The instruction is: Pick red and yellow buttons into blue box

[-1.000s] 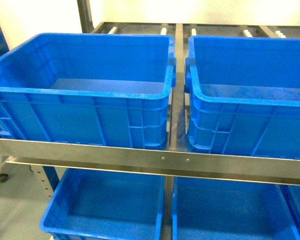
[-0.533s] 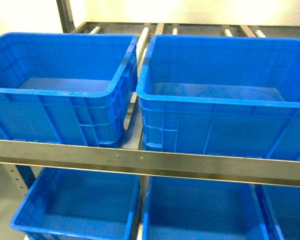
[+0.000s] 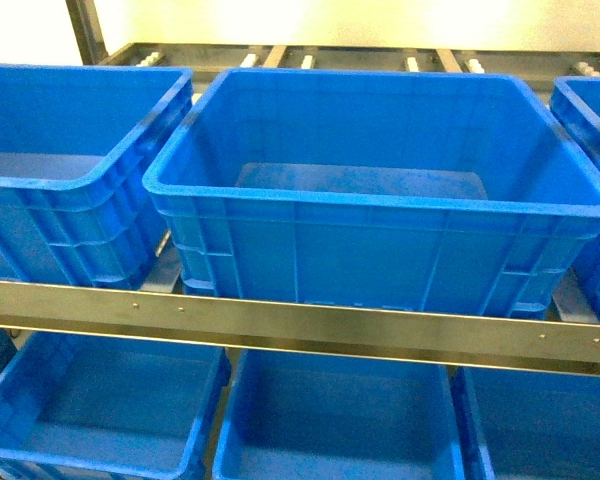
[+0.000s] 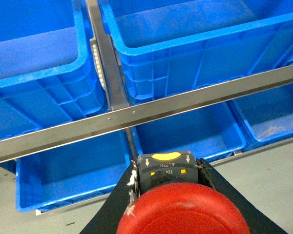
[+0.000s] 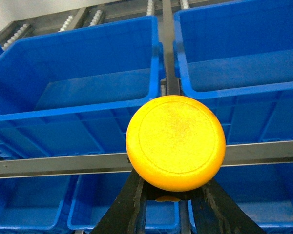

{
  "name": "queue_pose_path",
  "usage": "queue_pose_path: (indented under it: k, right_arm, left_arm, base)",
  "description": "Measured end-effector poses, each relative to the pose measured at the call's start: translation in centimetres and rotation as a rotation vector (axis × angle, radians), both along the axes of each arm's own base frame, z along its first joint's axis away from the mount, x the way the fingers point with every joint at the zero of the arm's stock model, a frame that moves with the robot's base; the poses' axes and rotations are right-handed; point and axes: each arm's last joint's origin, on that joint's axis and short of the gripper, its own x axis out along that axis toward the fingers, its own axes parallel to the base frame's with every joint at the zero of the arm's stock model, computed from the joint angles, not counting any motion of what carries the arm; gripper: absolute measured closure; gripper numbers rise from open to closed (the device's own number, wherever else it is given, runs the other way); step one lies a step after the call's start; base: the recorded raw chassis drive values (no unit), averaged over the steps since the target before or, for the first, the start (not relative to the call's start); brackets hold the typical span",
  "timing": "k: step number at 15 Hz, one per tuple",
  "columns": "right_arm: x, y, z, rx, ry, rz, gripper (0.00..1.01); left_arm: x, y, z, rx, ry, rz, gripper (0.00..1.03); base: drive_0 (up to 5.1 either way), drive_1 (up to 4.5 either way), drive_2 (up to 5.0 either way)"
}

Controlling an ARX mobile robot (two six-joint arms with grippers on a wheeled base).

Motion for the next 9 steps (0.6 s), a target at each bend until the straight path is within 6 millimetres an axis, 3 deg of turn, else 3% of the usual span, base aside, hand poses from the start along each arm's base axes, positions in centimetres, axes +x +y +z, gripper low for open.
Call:
queue_pose_path:
  k: [7,9]
  right_arm:
    - [-0.02,-0.01,-0.01,-0.001,0.001,-0.003,0.83]
    - [-0.02,-0.01,-0.01,-0.001,0.000,-0.003,0.83]
  left_arm:
    - [-0.06,0.00,0.09,0.000,-0.008,-0.001,0.74]
    - [-0.02,0.00,0.04,0.000,-0.004,-0.001,0.74]
  base:
    - [4.3,-2.00,-2.0]
    - [0.0,4.23,-4.2]
